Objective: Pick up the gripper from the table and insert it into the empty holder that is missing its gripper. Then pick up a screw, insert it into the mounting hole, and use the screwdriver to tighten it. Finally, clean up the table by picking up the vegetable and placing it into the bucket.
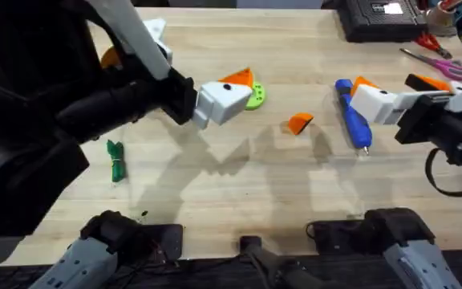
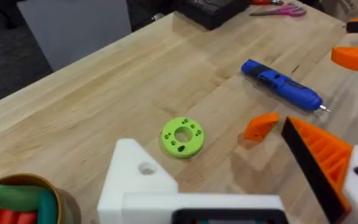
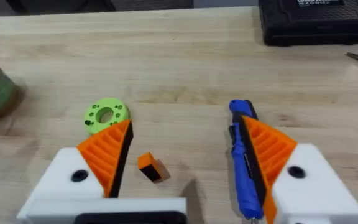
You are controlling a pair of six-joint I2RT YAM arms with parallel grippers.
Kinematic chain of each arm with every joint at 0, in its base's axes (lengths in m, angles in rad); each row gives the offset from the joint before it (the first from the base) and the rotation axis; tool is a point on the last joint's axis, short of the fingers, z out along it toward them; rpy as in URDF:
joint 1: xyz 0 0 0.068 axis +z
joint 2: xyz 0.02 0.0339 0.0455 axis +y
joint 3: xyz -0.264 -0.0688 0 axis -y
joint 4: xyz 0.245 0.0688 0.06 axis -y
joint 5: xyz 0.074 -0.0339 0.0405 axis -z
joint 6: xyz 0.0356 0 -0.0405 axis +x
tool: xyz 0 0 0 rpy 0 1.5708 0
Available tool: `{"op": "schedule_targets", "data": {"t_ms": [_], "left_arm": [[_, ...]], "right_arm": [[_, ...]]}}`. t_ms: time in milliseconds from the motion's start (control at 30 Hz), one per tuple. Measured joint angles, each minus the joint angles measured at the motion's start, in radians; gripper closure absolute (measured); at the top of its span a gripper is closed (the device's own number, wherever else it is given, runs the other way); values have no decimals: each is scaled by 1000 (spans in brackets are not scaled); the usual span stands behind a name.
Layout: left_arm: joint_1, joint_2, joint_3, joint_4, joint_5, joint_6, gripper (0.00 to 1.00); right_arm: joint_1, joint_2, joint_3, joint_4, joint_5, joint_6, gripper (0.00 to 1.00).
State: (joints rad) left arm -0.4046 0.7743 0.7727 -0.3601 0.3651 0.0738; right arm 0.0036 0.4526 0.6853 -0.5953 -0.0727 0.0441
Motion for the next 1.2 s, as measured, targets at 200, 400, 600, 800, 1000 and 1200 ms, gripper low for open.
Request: {"op": "schedule_targets", "data": {"t_ms": [200, 400, 600, 800, 1000, 1200], "left_arm": [[0, 2, 0, 25, 5, 1, 14], [-11, -8, -15, 140, 5, 1, 14], [-58, -200, -200, 219, 2, 2, 14], [-82, -495, -416, 261, 2, 1, 14], [-82, -674, -625, 419, 2, 1, 14], [-82, -762, -767, 462, 2, -30, 13]], "right_arm": [[0, 0, 0, 0, 0, 0, 12], [0, 0, 0, 0, 0, 0, 12], [0, 0, 0, 0, 0, 0, 12], [0, 0, 0, 0, 0, 0, 12], [0, 0, 0, 0, 0, 0, 12], [0, 0, 0, 0, 0, 0, 12]]}}
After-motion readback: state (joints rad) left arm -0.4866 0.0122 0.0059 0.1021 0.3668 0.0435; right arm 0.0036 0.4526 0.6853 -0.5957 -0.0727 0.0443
